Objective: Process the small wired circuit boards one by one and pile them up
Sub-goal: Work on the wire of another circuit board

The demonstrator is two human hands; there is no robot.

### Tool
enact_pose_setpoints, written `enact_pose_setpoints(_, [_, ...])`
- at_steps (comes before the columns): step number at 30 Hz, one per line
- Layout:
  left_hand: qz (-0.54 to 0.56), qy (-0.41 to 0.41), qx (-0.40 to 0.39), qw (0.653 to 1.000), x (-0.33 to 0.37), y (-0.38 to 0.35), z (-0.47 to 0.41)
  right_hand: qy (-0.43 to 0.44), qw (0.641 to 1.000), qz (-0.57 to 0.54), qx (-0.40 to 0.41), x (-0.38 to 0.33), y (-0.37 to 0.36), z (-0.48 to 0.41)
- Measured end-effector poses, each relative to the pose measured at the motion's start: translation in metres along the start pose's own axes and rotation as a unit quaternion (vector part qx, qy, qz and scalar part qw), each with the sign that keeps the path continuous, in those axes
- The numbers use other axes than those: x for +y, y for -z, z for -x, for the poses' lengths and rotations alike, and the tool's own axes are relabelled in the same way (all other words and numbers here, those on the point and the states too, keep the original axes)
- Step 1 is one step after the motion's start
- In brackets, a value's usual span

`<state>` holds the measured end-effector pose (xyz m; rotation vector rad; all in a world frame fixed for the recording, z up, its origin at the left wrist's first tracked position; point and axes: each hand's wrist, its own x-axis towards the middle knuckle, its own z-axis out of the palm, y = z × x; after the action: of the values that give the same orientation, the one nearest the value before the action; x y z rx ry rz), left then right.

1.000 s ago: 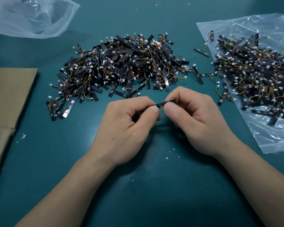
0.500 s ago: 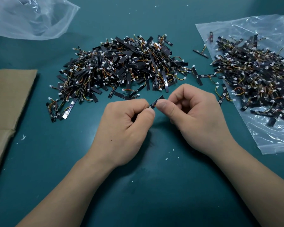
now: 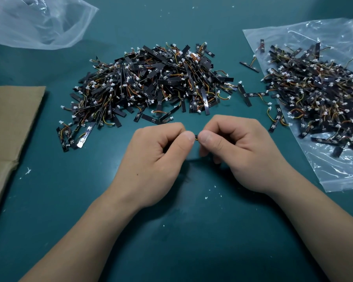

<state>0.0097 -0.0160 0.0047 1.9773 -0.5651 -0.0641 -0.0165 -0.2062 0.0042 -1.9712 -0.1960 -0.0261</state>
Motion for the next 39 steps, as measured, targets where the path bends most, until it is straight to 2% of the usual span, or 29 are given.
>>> enact_pose_setpoints(10, [-0.019, 0.007, 0.024, 1.0, 0.0009, -0.0026, -0.0007, 0.006, 1.0, -0.013, -0.001, 0.0006, -0.0002, 0.0015])
enact_pose_setpoints(39, [-0.027, -0.014, 0.012, 0.999, 0.0013, -0.0007, 0.0016, 0.011, 1.0, -0.018, 0.017, 0.0014, -0.0009, -0.0003])
